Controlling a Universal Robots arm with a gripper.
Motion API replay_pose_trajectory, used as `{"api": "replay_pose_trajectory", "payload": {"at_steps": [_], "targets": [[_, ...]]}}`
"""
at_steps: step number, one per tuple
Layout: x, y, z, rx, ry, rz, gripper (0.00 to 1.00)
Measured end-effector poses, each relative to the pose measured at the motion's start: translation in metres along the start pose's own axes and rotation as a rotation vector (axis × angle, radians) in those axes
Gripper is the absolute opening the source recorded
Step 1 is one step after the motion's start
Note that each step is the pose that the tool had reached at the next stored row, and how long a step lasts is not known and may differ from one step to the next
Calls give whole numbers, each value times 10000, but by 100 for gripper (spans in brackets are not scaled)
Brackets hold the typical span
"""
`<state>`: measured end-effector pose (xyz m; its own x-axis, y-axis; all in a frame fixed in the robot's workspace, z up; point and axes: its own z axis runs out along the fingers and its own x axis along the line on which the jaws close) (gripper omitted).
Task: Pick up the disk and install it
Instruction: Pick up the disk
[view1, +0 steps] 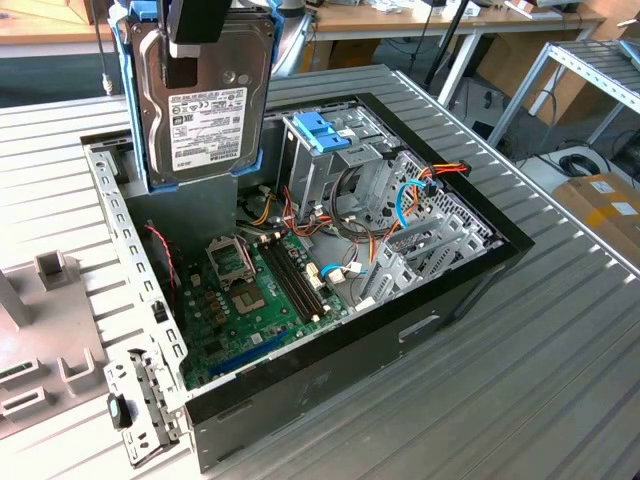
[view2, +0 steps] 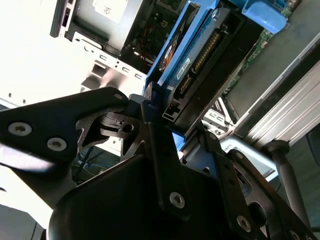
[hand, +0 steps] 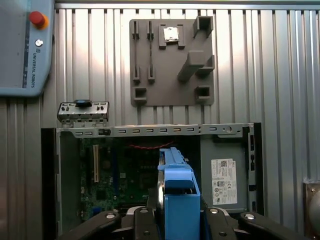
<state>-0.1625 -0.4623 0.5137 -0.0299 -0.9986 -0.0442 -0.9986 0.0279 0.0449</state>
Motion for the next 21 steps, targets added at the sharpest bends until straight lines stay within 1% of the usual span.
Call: {"api": "replay_pose_trajectory", "payload": {"at_steps": [17,21], "targets": [[196,-5,-6,1,-1,0,37],[263,-7,-9,0,0,0,37]]}}
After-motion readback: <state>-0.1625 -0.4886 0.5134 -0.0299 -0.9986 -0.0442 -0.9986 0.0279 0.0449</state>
